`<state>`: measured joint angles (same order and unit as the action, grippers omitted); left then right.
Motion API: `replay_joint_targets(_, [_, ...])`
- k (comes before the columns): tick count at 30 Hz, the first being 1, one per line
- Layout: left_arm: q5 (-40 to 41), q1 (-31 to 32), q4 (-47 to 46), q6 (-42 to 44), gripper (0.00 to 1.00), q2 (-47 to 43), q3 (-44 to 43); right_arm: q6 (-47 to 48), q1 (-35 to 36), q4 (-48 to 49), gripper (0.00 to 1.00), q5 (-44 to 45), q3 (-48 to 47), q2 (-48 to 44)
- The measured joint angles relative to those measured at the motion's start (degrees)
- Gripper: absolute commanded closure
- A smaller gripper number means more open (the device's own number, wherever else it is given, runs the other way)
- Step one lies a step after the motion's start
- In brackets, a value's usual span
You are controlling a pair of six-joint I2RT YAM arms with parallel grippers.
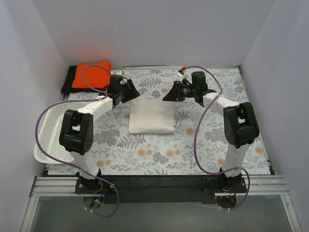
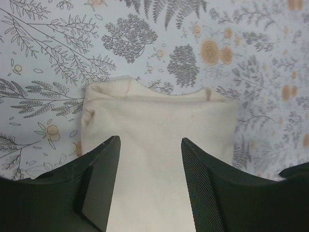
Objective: Fold and stack the t-shirts
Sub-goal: Fold the tshirt
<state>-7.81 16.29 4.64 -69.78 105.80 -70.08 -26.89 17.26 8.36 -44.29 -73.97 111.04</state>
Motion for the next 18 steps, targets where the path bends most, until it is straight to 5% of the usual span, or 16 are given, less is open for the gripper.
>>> replay_joint_targets(10, [0.5,1.05,4.35,-4.11,0.62,-20.85,13.2,-1.9,12.74,3.37,0.65,-3.76,12.37,-7.39])
replay_joint_targets(18, [-0.07,1.36,3.61,-8.17,0.76,-14.97,24.9,-0.11,10.8,4.28,0.66,-3.43,18.45,-1.42])
